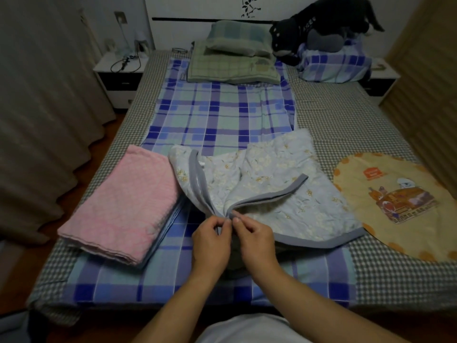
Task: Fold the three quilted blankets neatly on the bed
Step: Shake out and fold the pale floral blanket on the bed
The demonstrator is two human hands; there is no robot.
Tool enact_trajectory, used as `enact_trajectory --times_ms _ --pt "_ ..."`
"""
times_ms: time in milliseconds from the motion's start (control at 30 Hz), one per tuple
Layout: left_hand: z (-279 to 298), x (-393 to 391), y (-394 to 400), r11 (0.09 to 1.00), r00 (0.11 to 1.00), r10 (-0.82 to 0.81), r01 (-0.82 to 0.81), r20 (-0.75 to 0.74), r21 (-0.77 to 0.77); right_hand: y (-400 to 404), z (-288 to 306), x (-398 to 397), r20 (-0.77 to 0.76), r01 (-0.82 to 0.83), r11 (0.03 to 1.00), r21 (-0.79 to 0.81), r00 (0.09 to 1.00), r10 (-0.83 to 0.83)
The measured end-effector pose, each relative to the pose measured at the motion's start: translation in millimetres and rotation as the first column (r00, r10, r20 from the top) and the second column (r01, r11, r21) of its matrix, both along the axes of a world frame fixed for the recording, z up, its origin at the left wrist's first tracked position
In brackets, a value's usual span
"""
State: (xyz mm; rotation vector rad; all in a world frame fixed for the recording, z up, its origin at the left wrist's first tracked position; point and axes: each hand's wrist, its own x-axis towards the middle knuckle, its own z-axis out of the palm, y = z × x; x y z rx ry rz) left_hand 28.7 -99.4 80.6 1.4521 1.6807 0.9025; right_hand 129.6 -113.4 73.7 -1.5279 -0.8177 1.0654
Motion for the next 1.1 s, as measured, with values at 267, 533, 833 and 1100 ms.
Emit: enact_trajectory --times_ms 267,533,833,1100 --pt "1.1 -2.8 -0.9 0.998 0.998 -0.062 0.062 0.009 -0.021 -1.3 -2.7 0.1 0.313 -0.062 0.998 -0.002 0.948 0.059" --pt "5.6 -3.8 0.8 0.991 0.991 -0.110 0.116 0.079 -0.069 -4.8 -4.4 -0.9 0.452 -0.108 0.994 0.024 0.888 0.085" --pt "2.1 -17.7 15.0 0.977 0.976 -0.132 0.158 0.172 -0.146 13.0 -0.4 19.0 0.288 -0.041 0.998 -0.045 0.956 0.053" --pt "8.4 -2.7 14.1 0.969 0.895 -0.006 0.116 0.447 -0.220 -2.2 -8.0 7.1 0.659 -0.206 0.949 0.240 0.752 -0.004"
